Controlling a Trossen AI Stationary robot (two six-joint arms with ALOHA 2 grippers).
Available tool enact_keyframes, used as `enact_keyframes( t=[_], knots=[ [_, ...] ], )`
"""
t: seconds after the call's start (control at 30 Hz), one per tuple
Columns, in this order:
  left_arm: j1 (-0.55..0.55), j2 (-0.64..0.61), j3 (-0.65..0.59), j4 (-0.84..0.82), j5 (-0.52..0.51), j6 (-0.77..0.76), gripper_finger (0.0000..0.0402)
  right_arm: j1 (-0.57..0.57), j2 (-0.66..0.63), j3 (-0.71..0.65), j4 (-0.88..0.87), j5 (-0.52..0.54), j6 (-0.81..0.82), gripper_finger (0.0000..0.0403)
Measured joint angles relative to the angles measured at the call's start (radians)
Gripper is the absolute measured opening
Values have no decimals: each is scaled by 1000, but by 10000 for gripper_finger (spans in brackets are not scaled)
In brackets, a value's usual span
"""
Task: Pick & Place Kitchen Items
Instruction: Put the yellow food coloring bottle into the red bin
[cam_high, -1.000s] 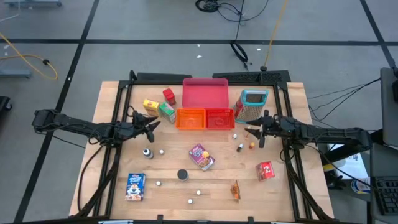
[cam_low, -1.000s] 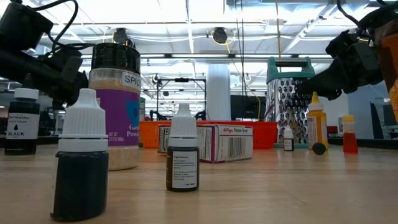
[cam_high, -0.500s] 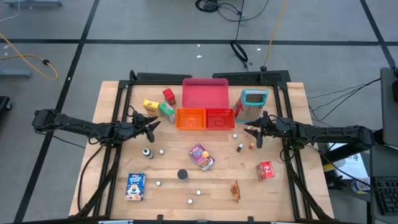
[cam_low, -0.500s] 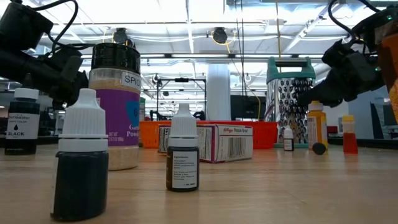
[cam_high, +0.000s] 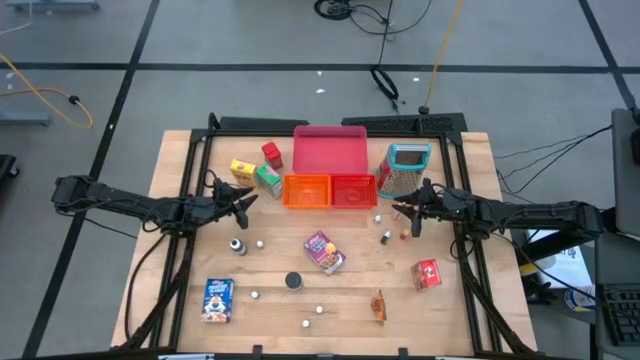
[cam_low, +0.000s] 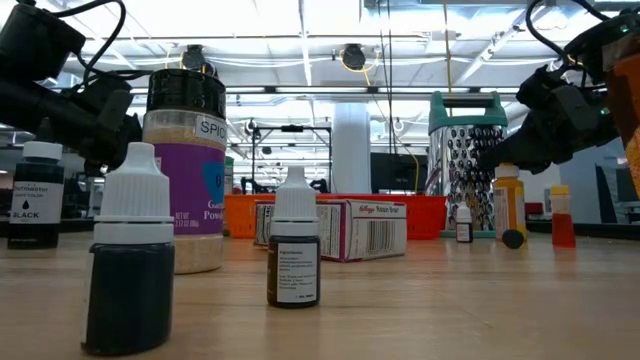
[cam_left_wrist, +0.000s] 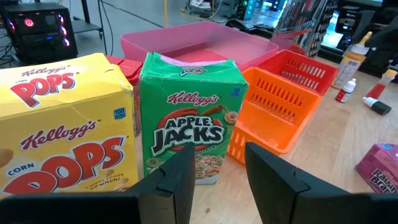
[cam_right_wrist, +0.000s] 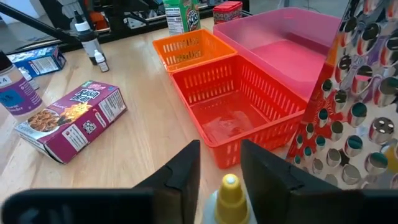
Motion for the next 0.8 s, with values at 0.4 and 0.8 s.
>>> enact_keyframes(
  t=[0.4, 0.8],
  knots=[
    [0, 0, 0, 0, 0, 0, 141, 0, 2, -1, 49, -7, 14, 27],
    [0, 0, 0, 0, -1, 0, 141, 0, 16, 81, 47, -10, -27, 27]
  ],
)
